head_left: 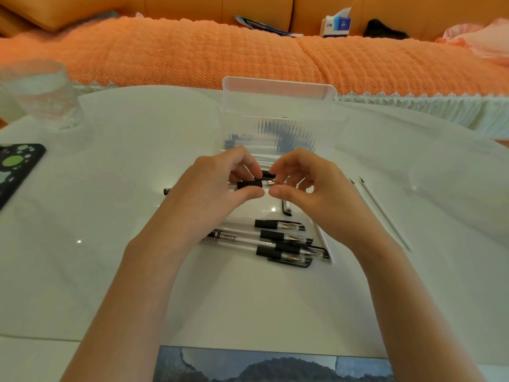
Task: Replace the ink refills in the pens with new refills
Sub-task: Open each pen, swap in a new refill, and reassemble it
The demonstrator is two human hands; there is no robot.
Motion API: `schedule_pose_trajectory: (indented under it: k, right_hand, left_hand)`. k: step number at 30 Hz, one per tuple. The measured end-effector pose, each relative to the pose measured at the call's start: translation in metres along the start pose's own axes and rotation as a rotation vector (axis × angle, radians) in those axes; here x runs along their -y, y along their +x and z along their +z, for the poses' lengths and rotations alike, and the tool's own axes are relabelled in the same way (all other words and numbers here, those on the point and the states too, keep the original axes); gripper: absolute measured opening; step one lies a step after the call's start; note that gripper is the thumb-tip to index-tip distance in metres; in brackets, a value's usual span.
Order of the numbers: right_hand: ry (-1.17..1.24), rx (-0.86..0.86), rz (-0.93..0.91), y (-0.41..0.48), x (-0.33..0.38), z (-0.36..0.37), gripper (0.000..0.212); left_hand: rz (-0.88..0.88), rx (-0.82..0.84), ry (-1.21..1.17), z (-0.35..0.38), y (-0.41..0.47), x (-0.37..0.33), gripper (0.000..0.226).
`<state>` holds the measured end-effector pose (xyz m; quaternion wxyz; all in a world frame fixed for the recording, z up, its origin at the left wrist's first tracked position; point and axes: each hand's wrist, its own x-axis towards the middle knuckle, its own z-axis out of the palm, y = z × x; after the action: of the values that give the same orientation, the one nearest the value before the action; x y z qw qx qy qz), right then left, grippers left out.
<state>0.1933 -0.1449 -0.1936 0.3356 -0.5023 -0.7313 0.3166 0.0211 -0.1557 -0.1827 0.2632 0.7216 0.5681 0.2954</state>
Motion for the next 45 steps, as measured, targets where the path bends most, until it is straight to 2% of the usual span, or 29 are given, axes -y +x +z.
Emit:
schedule_pose_trajectory:
  k: [3,7,14,18,24,28,31,36,39,41,45]
  right_hand:
    - [-0.024,0.015,0.021,-0.0004,-0.0003,0.0021,0.001]
    - [-0.014,0.016,0.019,-0.0003,0.0005,0.0001,0.024]
    - [0.037,0.025,0.009,-0.0008,0.0010,0.0011,0.003]
    - [0.058,-0.004,0.002,-0.0009,0.0024,0.0003,0.004]
    - [0.063,-0.081,-0.002,-0.0015,0.0023,-0.0009,0.004]
    - [0.056,-0.078,0.005,-0.0013,0.0020,-0.0017,0.007]
    - [0.071,-0.082,0.007,-0.0013,0.0016,-0.0004,0.007]
    - [0.078,-0.113,-0.005,-0.0002,0.0019,-0.0010,0.006]
    - [0.078,-0.128,-0.008,-0.0005,0.0020,-0.0007,0.006]
    - [0.073,-0.132,-0.005,-0.0007,0.0016,-0.0002,0.007]
    - [0.092,-0.137,0.004,-0.0002,0.0025,-0.0003,0.007]
  left_hand:
    - [0.007,-0.004,0.003,-0.0004,-0.0003,-0.0001,0.019]
    - [0.016,-0.011,0.003,-0.0017,-0.0008,-0.0003,0.018]
    - [0.025,-0.006,-0.012,-0.0002,-0.0002,0.0005,0.019]
    - [-0.002,0.005,-0.080,-0.0013,-0.0012,0.0011,0.014]
    - [-0.061,0.056,-0.063,-0.0039,-0.0003,0.0072,0.026]
    - [-0.028,-0.034,-0.063,-0.0062,-0.0004,0.0074,0.006]
    - [-0.005,-0.073,-0.036,-0.0058,-0.0007,0.0051,0.023]
    - [-0.053,0.011,-0.077,-0.0049,-0.0018,0.0024,0.028]
    - [-0.056,0.041,-0.075,-0.0046,-0.0011,0.0044,0.017]
    - [-0.051,0.004,-0.066,-0.0054,-0.0006,0.0044,0.005]
    - [-0.027,-0.127,-0.064,-0.0071,-0.0006,0.0026,0.021]
